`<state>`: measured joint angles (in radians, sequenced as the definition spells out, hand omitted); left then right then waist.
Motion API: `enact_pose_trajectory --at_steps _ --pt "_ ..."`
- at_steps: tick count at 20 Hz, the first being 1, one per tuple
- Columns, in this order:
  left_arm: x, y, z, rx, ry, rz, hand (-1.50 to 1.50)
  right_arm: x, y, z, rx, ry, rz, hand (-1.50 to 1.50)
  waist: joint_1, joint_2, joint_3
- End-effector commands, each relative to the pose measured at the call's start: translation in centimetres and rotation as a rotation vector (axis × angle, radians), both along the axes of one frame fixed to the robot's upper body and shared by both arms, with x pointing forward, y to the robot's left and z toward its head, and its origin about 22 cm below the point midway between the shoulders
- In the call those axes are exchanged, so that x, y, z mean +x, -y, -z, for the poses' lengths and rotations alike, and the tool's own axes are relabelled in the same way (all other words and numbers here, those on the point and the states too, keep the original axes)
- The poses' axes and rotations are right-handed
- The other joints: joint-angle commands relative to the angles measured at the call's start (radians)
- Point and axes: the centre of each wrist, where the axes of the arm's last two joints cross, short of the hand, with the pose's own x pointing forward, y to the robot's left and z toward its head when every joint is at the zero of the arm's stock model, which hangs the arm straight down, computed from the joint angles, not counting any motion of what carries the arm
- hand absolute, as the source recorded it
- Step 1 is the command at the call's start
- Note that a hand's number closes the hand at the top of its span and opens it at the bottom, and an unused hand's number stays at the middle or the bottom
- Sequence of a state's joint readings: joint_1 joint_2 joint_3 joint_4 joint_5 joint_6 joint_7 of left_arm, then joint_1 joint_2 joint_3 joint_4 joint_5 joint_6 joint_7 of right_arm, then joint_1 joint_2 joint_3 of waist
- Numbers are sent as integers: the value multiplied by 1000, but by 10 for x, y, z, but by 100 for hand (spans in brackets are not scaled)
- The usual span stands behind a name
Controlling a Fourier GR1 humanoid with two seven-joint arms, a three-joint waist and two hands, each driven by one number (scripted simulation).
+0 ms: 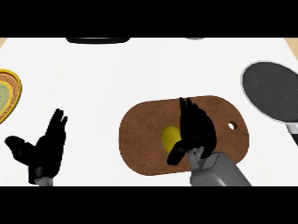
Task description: Pick the lemon from the cutting board and place it in the pan
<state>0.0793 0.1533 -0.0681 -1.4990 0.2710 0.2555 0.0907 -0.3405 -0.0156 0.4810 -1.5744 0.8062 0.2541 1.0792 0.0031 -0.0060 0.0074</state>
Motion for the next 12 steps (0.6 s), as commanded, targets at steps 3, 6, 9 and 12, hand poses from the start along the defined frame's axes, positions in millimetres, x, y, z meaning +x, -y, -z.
enact_pose_trajectory --at_steps 3,6,9,12 --pt "5 26 16 -30 -64 24 0 3 3 18 -78 -99 90 -150 -6 7 -8" --pt "-1 9 18 -31 -63 17 0 -2 -5 24 -14 -42 13 150 0 6 -8" --pt "3 17 22 -28 -63 14 0 6 -3 24 -59 3 -73 150 -1 7 -8" --pt "-4 11 11 -40 -77 19 0 2 -11 35 -74 44 -52 150 2 6 -7"
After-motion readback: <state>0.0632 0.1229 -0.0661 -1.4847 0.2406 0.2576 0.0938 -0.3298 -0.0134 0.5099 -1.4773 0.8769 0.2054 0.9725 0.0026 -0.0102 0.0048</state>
